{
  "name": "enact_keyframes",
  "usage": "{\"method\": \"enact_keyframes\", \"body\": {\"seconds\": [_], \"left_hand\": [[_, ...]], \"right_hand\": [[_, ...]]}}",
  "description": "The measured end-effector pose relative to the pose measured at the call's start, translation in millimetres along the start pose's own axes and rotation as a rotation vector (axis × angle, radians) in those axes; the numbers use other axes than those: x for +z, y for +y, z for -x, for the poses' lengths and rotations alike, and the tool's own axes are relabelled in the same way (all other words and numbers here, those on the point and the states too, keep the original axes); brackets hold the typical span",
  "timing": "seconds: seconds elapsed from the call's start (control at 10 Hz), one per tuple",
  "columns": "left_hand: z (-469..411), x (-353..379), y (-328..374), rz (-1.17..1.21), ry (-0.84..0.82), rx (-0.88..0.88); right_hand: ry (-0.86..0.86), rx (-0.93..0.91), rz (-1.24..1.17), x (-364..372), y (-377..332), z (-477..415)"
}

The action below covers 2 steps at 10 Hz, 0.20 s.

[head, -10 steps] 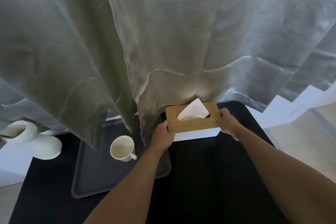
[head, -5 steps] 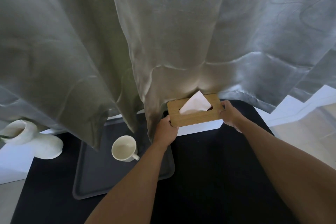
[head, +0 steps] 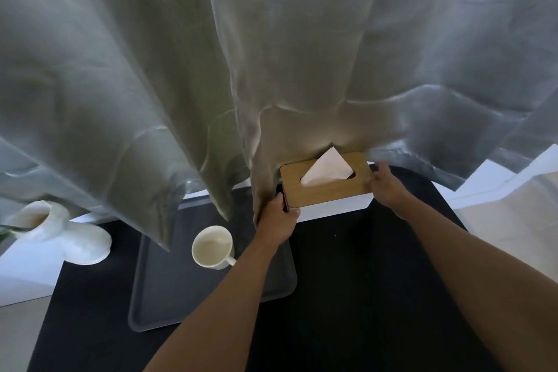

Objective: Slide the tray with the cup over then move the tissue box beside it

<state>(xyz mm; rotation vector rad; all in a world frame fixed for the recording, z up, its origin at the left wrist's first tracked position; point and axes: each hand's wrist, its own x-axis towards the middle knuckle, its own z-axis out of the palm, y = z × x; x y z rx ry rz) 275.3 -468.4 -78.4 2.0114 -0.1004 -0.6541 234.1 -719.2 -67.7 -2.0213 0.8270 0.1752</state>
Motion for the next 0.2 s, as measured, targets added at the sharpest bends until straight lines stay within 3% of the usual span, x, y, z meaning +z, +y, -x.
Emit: {"method": "enact_keyframes", "body": {"seconds": [0.1,0.2], "left_hand": [[41.6,-14.4,-8.0,0.020,-0.062,-0.031],[120.6,-34.0,-29.8,0.161,-0.250,-0.086]], "right_hand": [[0.123,-0.077,-0.197,-9.1,-8.6,20.9],[0.310,-0.203,-0.414,-32.2,-22.5,55.1]]}}
